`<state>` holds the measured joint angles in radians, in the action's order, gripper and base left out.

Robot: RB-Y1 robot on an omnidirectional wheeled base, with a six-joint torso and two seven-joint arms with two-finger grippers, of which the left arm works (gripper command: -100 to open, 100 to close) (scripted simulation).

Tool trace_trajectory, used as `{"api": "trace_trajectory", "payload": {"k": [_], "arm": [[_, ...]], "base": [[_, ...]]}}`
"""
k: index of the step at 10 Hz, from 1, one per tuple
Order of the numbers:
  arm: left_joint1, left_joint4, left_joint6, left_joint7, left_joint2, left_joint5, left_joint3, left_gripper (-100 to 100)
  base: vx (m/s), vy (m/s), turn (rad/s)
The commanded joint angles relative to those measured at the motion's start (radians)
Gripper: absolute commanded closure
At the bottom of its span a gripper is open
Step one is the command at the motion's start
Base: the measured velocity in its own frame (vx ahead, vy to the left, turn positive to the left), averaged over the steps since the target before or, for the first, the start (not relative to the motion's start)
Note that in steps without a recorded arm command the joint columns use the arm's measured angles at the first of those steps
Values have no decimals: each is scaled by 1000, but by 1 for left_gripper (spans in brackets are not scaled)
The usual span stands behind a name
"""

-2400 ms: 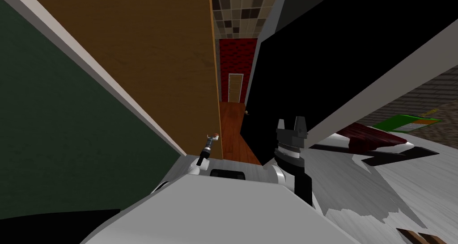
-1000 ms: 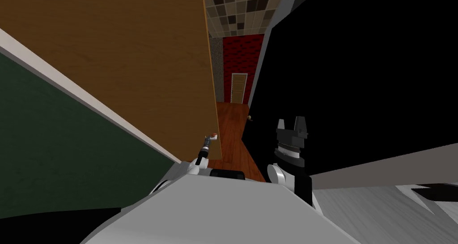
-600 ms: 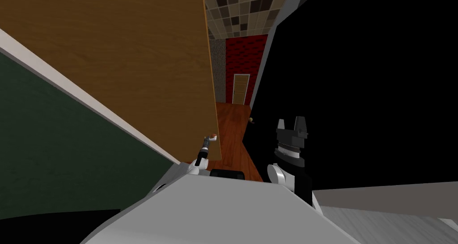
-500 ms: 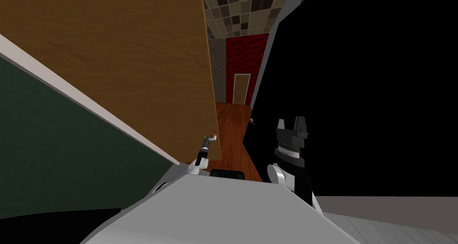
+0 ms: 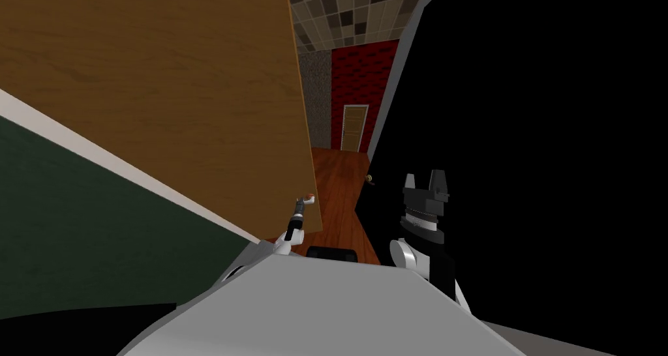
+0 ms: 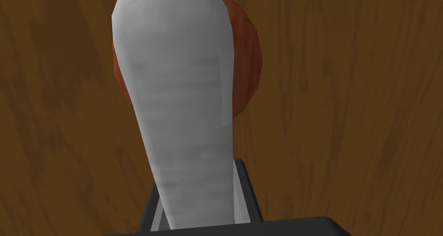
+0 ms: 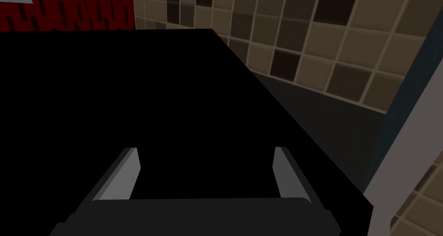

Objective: Push the door open

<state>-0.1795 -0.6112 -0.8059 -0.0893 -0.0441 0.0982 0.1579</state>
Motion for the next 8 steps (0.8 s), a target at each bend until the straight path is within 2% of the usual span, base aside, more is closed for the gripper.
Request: {"api": "trace_trajectory", "payload": {"k": [1, 2, 8], "arm": [[0, -3, 0, -20, 9, 12, 27, 100], [-1, -2, -1, -24, 13, 15, 32, 100], [-7, 6, -5, -66, 64, 39, 81, 100]], "base": [[106, -36, 107], [170, -72, 114], [181, -59, 78]]}}
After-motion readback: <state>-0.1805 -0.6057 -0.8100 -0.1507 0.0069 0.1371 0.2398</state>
